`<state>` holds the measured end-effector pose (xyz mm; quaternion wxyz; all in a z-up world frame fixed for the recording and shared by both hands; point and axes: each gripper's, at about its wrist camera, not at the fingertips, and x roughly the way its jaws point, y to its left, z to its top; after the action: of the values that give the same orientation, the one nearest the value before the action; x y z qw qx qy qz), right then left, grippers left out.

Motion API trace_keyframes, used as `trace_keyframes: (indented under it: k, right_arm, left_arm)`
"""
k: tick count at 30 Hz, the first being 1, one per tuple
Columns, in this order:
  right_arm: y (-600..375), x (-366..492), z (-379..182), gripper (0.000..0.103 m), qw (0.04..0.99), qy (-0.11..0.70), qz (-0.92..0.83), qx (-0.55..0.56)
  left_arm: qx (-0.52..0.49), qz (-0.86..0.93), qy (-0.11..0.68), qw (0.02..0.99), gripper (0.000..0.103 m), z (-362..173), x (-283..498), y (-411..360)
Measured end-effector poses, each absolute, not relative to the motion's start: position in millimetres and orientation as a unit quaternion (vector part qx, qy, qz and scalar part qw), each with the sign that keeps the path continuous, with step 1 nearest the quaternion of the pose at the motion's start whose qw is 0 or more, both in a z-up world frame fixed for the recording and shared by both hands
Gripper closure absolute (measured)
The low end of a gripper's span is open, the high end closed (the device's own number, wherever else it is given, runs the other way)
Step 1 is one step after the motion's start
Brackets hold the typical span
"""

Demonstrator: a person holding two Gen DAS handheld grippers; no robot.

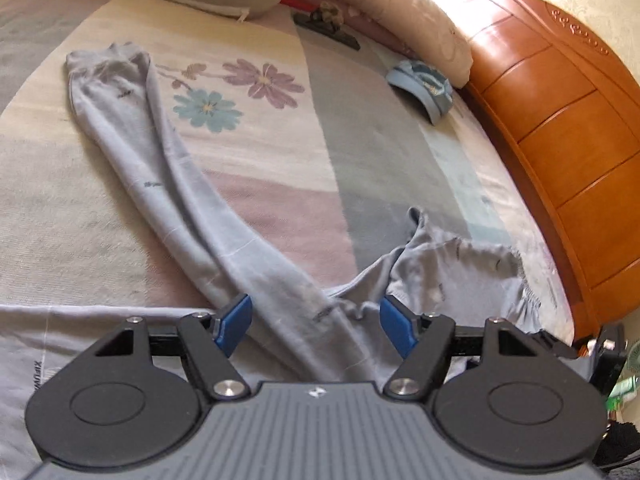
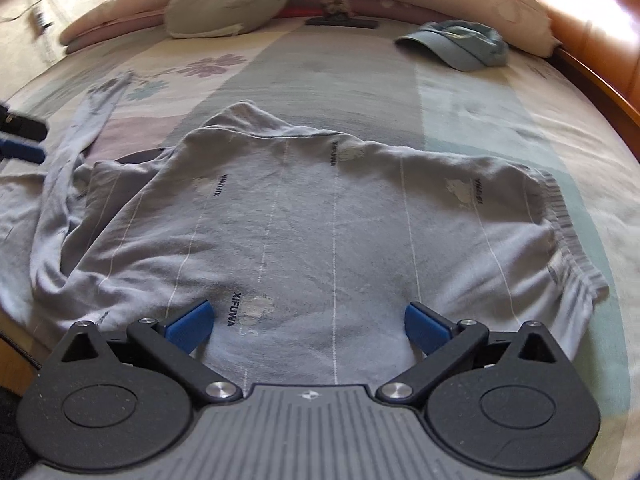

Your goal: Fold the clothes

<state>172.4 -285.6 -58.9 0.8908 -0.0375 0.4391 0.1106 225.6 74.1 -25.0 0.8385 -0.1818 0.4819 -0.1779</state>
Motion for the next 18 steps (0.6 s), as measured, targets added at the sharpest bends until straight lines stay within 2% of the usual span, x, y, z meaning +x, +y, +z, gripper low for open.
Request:
trace_keyframes:
  k: [4,10,16,18]
  right_arm:
    - [-275,169,-49,0.0,0.894,0.443,0.071,-0.018]
    - [-226,162,-10,0.0,0.915,0.388,0.111,0.004]
    - [-153,170,-3,0.01,0.901,0.393,0.176,-0.04]
    - [-137,172,-2,0.017,0.897,0.397,0.191,-0.046]
  left_arm:
    - [-0.148,-0.191,0.494,0.835,0.033,-31,220,91]
    - [-0.136,-0.206,0.497,0.832,0.032,-35,211,123]
    - [-0.104,-0.222,0.502,0.829,0.026,-46,200,139]
    - [-0.117,-0.227,0.5,0.828,0.026,-46,198,146]
